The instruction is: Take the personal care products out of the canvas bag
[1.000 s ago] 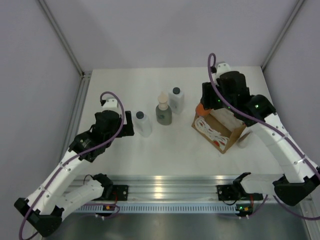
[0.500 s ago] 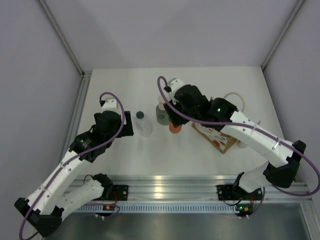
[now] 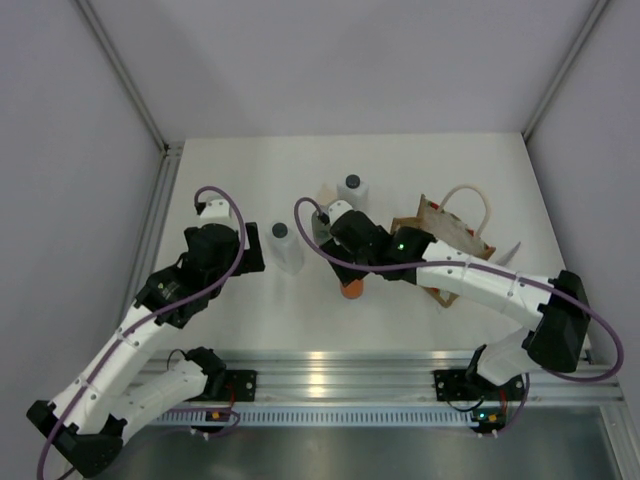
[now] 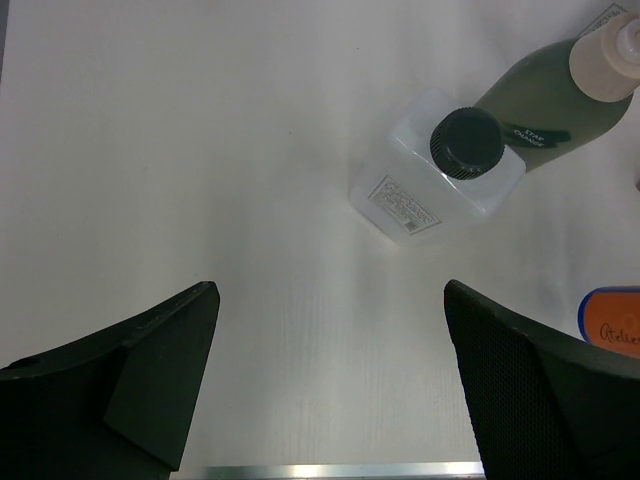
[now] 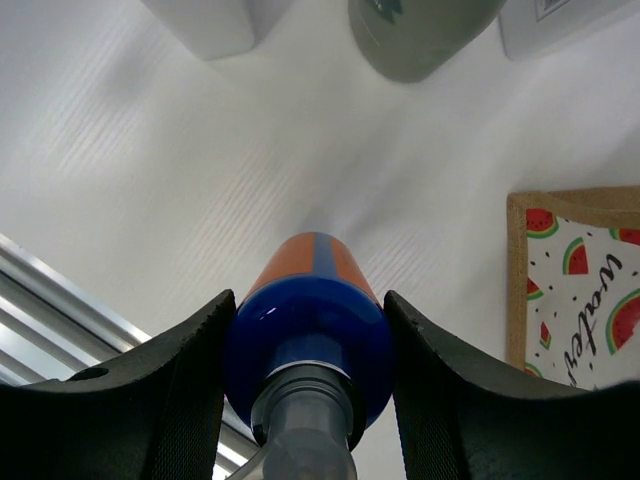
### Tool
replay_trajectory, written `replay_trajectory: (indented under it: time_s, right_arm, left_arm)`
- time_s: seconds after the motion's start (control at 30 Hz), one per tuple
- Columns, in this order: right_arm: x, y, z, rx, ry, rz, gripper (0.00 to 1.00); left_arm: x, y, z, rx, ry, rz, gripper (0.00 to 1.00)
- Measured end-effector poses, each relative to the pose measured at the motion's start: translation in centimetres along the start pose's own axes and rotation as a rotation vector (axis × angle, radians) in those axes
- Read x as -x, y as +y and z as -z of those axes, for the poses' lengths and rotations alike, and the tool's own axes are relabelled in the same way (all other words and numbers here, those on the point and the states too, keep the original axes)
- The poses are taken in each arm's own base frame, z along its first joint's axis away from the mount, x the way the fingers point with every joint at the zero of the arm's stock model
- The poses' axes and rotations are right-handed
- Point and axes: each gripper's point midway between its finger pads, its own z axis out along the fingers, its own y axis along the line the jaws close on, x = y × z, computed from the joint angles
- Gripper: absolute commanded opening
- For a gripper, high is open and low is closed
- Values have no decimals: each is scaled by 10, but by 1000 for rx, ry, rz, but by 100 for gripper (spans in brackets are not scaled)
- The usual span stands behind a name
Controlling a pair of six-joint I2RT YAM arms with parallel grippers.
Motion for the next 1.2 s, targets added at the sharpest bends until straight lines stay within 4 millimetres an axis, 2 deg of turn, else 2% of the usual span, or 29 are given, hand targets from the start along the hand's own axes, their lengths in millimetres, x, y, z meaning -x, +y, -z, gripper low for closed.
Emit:
replay_trajectory:
  time_s: [0.33, 0.47, 0.53, 0.6, 0.63, 0.7, 0.73, 0.8, 0.87, 0.93, 1.07, 1.2]
  right_arm:
    - [-25, 10, -45, 14, 0, -27, 0]
    - [-35, 12, -58, 14, -4, -35, 0]
    - [-32, 13, -60, 19, -23, -43, 1]
    - [-29, 14, -61, 22, -35, -47, 7]
    - [-28, 15, -62, 24, -42, -51, 26]
    - [-27, 16, -63, 25, -49, -56, 44]
    - [-26, 16, -64, 26, -53, -58, 51]
    - [-25, 17, -64, 28, -59, -61, 55]
    - [-25, 17, -65, 29, -63, -64, 69]
    - [-25, 20, -64, 34, -67, -67, 77]
    - [-18, 21, -54, 46, -96, -68, 79]
    - [-1, 15, -32, 48, -162, -77, 79]
  left_arm:
    - [0, 0, 0, 1, -1, 2, 98]
    - [0, 0, 0, 1, -1, 2, 98]
    - [0, 0, 0, 1, -1, 3, 98]
    - [0, 0, 0, 0, -1, 3, 98]
    - [0, 0, 0, 1, -1, 3, 98]
    - [0, 0, 0, 0, -1, 3, 98]
    - [0, 0, 0, 1, -1, 2, 98]
    - [0, 0, 0, 0, -1, 3, 98]
    - [0, 0, 0, 1, -1, 2, 98]
    - [0, 0, 0, 1, -1, 2, 98]
    - [0, 1, 0, 4, -2, 3, 98]
    - [2, 5, -1, 18, -5, 12, 98]
